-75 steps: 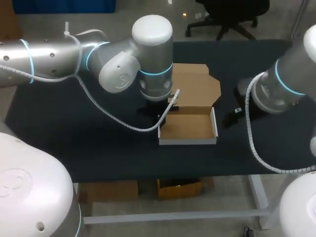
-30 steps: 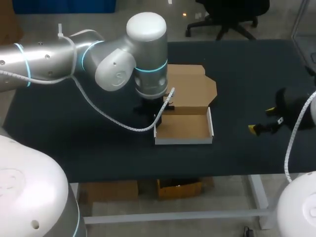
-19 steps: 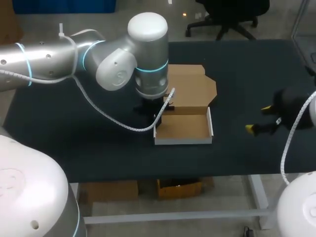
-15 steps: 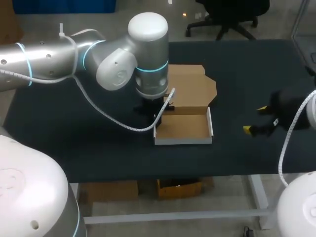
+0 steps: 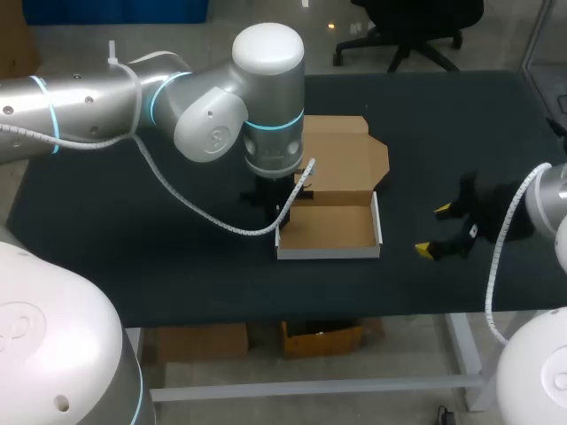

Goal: Assemble the packaging by folding the flat box into shape, placing the metal phone stand inside, and closing the box properly

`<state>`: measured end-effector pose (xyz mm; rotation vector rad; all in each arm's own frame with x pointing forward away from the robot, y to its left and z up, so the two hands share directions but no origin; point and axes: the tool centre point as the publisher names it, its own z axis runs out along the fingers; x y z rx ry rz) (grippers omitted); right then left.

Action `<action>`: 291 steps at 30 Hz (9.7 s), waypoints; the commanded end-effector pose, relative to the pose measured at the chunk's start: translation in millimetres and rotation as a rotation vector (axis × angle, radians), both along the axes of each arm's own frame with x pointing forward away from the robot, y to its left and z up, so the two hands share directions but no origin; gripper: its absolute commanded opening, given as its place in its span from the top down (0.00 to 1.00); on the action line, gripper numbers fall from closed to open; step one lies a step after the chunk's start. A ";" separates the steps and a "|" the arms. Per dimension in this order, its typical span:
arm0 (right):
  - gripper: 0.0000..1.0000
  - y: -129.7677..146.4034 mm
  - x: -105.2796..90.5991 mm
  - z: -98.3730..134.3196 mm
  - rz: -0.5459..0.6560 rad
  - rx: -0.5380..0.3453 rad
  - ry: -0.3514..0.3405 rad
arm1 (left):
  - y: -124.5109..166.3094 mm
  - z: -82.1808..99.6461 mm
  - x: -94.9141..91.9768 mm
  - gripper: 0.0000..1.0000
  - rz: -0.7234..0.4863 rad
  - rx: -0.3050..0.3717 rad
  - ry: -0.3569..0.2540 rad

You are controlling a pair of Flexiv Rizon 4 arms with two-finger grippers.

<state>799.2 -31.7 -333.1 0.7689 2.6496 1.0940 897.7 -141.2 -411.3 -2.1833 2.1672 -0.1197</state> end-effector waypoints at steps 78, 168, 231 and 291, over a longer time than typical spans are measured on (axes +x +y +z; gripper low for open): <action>0.00 -99.6 -61.4 127.9 0.014 0.077 0.115 | 10.1 5.0 8.1 1.00 -0.002 0.152 -0.033; 0.00 -111.4 -58.7 127.3 -0.049 0.115 0.103 | 96.0 123.1 -77.2 0.00 -0.584 -0.523 -0.295; 0.00 -154.9 -96.8 159.5 -0.358 0.138 0.334 | 189.6 240.4 -150.6 0.00 -0.378 -0.407 -0.182; 0.00 -154.4 -82.1 147.7 -0.471 0.185 0.512 | 175.8 234.7 -141.2 0.00 -0.273 -0.377 -0.182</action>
